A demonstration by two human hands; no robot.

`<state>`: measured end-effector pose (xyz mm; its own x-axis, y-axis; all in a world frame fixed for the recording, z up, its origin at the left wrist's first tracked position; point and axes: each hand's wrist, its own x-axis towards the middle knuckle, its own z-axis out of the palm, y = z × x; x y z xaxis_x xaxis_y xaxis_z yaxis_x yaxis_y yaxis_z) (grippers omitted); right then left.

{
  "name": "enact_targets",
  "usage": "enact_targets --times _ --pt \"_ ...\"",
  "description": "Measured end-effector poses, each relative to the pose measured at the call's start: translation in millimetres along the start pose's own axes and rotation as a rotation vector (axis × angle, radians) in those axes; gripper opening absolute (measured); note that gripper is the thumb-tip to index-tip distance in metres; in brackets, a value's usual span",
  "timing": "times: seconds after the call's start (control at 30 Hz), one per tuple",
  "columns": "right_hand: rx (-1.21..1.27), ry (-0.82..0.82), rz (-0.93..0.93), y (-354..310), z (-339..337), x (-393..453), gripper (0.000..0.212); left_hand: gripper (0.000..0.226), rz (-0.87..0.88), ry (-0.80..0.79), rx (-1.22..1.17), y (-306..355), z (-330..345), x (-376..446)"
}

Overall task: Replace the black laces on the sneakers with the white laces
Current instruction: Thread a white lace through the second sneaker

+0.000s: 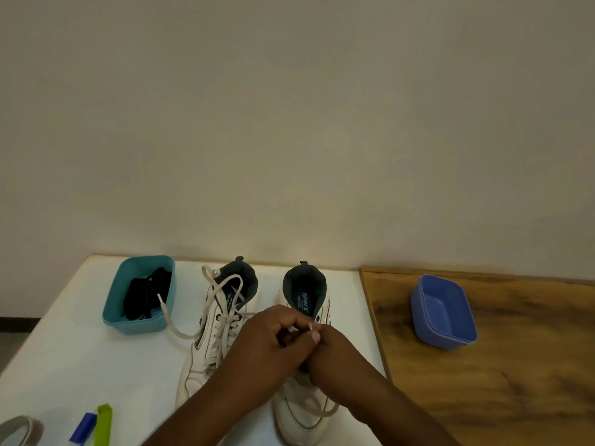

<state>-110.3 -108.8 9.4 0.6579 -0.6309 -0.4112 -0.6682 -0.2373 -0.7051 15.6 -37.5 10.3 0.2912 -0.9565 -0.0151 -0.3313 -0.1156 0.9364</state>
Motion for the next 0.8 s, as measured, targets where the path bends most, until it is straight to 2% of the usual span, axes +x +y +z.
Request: enact_targets --times 0.1,0.2,0.23,0.27,0.4,0.5,0.57,0.63,0.73,0.8 --pt "0.009 0.125 -0.050 3 1 -1 0.021 0.014 -0.040 0.100 -0.072 1 -3 3" --pt "-0.038 0.132 -0.152 8 -3 -6 0.010 0.019 -0.222 0.326 -0.440 5 -7 7" --pt "-0.027 0.155 -0.146 11 -7 -5 0.010 0.021 -0.248 0.368 -0.524 4 -10 8" --pt "-0.004 0.220 -0.126 16 -11 -2 0.010 0.023 -0.236 0.387 -0.511 2 -12 10" --pt "-0.036 0.504 -0.071 33 -15 10 0.011 0.027 -0.064 0.346 -0.082 -11 -9 11" --pt "-0.200 0.487 -0.136 36 -9 18 0.040 0.027 0.045 0.343 0.247 -15 0 18" --pt "-0.346 0.438 -0.175 37 -11 20 0.051 0.030 0.102 0.344 0.460 -17 2 26" --pt "-0.361 0.440 -0.198 40 -12 23 0.062 0.028 0.124 0.331 0.618 -22 5 34" --pt "-0.265 0.473 -0.223 45 -11 26 0.027 0.015 0.134 0.326 0.737 -24 12 35" --pt "-0.214 0.515 -0.256 54 -10 31 0.022 0.012 0.145 0.333 0.784 -21 19 36"
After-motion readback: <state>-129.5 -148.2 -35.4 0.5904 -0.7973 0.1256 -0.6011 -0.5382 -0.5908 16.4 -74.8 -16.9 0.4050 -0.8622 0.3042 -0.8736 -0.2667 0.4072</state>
